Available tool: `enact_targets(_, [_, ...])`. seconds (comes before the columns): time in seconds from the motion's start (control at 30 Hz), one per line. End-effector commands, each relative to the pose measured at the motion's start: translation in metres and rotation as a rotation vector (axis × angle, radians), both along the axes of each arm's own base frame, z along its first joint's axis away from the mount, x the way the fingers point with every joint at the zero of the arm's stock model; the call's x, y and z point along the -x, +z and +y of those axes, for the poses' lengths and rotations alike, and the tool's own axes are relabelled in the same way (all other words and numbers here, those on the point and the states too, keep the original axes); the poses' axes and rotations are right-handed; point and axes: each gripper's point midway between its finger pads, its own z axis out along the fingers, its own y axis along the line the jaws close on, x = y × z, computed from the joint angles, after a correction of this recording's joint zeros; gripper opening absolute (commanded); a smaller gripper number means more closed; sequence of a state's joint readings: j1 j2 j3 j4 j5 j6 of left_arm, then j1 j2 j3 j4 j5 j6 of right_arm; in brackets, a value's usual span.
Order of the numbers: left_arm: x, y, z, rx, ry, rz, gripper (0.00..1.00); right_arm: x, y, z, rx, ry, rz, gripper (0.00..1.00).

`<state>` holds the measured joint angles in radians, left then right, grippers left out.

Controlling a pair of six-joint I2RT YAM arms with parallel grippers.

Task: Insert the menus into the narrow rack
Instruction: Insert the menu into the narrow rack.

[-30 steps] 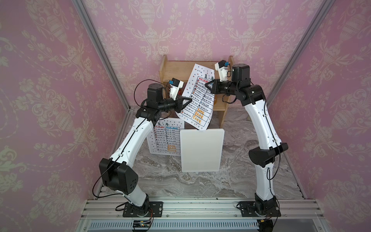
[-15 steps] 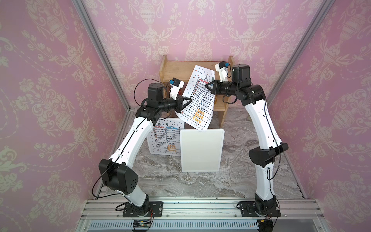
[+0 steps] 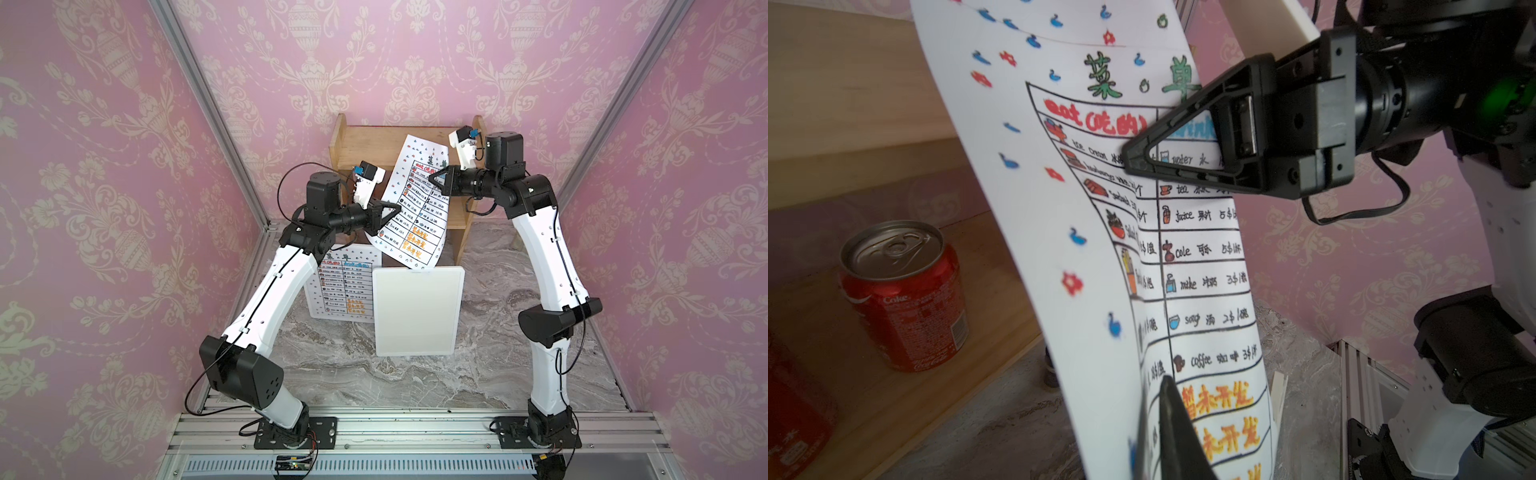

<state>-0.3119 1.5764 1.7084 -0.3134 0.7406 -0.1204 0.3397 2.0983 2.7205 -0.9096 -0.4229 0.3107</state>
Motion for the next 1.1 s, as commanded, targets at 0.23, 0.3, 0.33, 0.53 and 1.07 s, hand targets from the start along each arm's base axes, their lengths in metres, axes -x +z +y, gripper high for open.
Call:
enact_targets(0.23, [0.012, 0.003, -0.004, -0.020, 0.000, -0.026, 0.13, 0.015, 0.007, -0.010, 0.037, 0.033, -0.029, 0.03])
enact_targets(0.3, [0.013, 0.001, -0.004, -0.022, -0.001, -0.024, 0.13, 0.016, 0.005, -0.010, 0.045, 0.039, -0.028, 0.03])
enact_targets(0.33, [0.014, 0.001, -0.005, -0.022, -0.002, -0.024, 0.14, 0.017, 0.005, -0.009, 0.045, 0.046, -0.029, 0.03])
enact_targets(0.53, [0.017, 0.000, -0.005, -0.022, -0.002, -0.023, 0.13, 0.024, 0.007, -0.009, 0.071, 0.074, -0.048, 0.03])
enact_targets(1.07, [0.032, -0.014, -0.010, -0.024, -0.015, -0.001, 0.13, 0.042, 0.004, -0.003, 0.137, 0.200, -0.103, 0.04])
